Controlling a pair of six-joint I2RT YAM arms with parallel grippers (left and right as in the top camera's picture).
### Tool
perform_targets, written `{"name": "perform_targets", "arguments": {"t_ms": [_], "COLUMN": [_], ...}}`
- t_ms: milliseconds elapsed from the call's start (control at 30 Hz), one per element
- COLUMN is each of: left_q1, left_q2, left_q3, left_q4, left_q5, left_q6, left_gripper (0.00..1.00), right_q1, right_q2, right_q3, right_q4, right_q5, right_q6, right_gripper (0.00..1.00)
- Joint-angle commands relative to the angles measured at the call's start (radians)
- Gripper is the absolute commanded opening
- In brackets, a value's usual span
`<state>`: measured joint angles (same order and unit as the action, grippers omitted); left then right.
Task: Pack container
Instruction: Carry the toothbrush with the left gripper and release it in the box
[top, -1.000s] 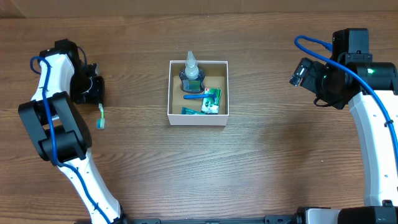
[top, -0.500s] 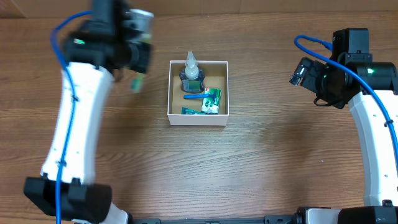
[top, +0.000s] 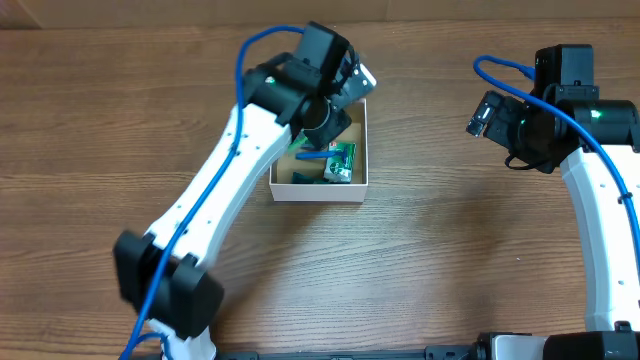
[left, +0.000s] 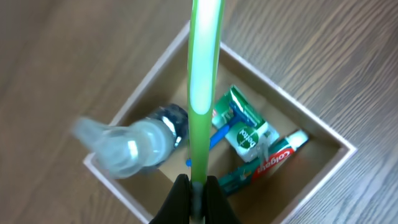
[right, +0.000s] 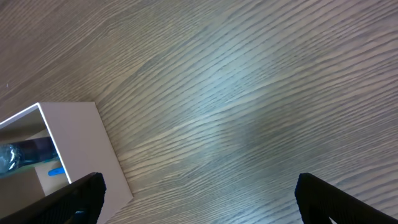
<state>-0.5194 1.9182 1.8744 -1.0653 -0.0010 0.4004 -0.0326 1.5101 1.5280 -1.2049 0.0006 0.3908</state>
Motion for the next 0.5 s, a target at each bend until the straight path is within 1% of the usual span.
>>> {"name": "perform_targets", "arguments": {"t_ms": [0,67,167,200,267,333,367,433,467], "left_q1": [0.001,0.001,0.001,0.001,0.001,0.002,0.002,0.003,0.004], "left_q2": [0.060,0.068,0.069,0.069,0.069,0.067,0.064,0.055,0.048], "left_q3": [0.002,0.002,0.002,0.002,0.002,0.002,0.002,0.002,0.002], "left_q4": [-0.017,-0.024,-0.025,-0.028,-0.034,-0.034,-0.034,-0.034,-0.034], "left_q5": [-0.006,-0.006,-0.006,-0.006,-0.007,-0.007,-0.007,-0.007,-0.011], "left_q6": [0.002,0.003,0.003,0.003,0.003,0.002,0.002,-0.014,-0.028], "left_gripper": [0.04,0.06,0.22,0.34,0.69,0.84,0.89,0.95,1.00], "right_q1": [-0.002,-0.002,-0.002,-0.002,-0.002,-0.002,-0.002,-0.002,-0.002], "right_q2": [-0.005,-0.005,-0.005,-0.005,-0.005,-0.005,-0.005,-0.005,-0.005], "right_q3": [-0.004,-0.004,-0.004,-0.004,-0.004,-0.004,-0.004,-0.004,-0.004], "right_q4": [-0.002,-0.004,-0.005,-0.005,-0.006,-0.009,-0.010,-0.010,-0.009], "right_q5": [0.009,0.009,0.009,0.009,0.009,0.009,0.009,0.009,0.009], "right_q6": [-0.006,-0.006,-0.006,-0.006,-0.006,-0.006,-0.006,-0.006,-0.006], "right_gripper": [1.00,1.00,1.00,1.00,1.00,1.00,1.00,1.00,1.00]}}
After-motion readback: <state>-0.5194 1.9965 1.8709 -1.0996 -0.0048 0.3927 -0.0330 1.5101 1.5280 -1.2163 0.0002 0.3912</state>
